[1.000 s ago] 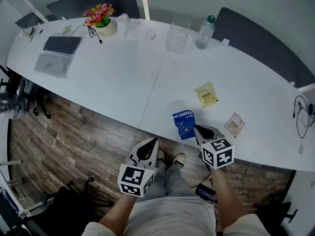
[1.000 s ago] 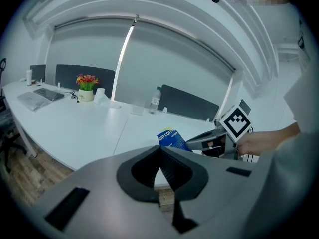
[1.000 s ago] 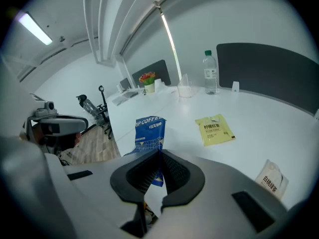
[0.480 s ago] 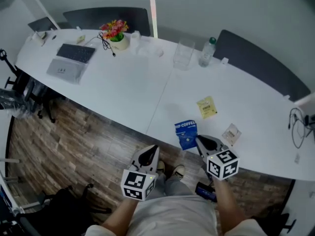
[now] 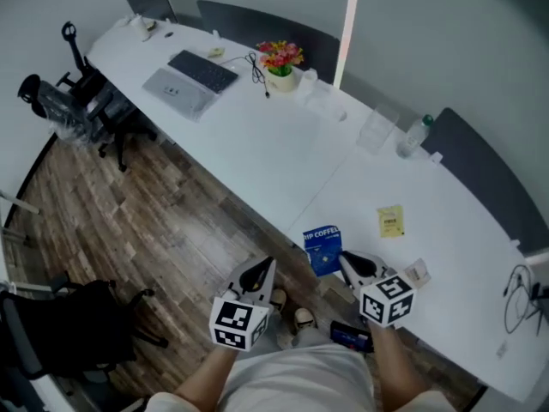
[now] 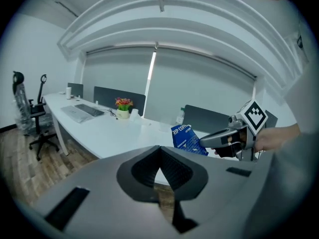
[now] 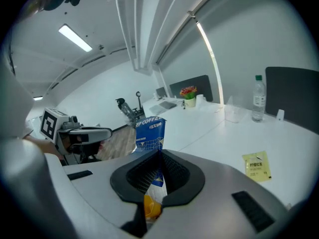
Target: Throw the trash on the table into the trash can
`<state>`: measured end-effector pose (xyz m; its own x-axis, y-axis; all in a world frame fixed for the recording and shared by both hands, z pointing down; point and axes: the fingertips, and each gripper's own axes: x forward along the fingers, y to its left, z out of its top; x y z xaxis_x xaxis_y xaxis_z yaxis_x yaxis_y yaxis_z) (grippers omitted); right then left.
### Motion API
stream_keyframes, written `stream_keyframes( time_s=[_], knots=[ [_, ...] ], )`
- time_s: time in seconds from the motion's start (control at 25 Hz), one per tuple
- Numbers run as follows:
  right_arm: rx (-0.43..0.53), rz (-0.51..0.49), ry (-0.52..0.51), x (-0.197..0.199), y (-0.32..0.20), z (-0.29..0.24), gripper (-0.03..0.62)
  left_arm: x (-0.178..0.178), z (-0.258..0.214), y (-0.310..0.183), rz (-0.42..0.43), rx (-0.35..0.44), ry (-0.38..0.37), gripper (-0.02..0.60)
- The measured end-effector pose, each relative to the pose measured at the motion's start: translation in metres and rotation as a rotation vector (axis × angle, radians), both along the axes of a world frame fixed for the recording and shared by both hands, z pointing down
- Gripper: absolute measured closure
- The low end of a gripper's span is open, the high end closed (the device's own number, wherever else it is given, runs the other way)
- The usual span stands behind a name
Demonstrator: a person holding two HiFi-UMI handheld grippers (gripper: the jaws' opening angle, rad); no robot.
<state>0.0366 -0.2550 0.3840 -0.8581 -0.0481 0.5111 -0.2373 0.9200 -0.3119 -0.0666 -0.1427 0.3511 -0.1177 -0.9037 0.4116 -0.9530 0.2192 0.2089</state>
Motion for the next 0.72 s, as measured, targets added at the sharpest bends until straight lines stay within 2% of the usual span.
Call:
stream_keyframes(
  time_s=[0.28, 0.4, 0.72],
  knots=[
    [0.006, -0.257, -0.007, -0.025, 0.033, 0.001, 0.553, 0.004, 0.001, 0.072, -0.282, 0.000, -0.022, 0.581],
    [0.004, -0.342, -0.009, -0.033, 0.050, 0.001, 0.553, 0.008, 0.005, 0.104, -0.399, -0.002, -0.007, 0.581],
    [-0.040, -0.540, -0.008, -0.044, 0.121, 0.004, 0.553, 0.028, 0.001, 0.169, -0.577, -0.005, 0.015, 0.581]
  ],
)
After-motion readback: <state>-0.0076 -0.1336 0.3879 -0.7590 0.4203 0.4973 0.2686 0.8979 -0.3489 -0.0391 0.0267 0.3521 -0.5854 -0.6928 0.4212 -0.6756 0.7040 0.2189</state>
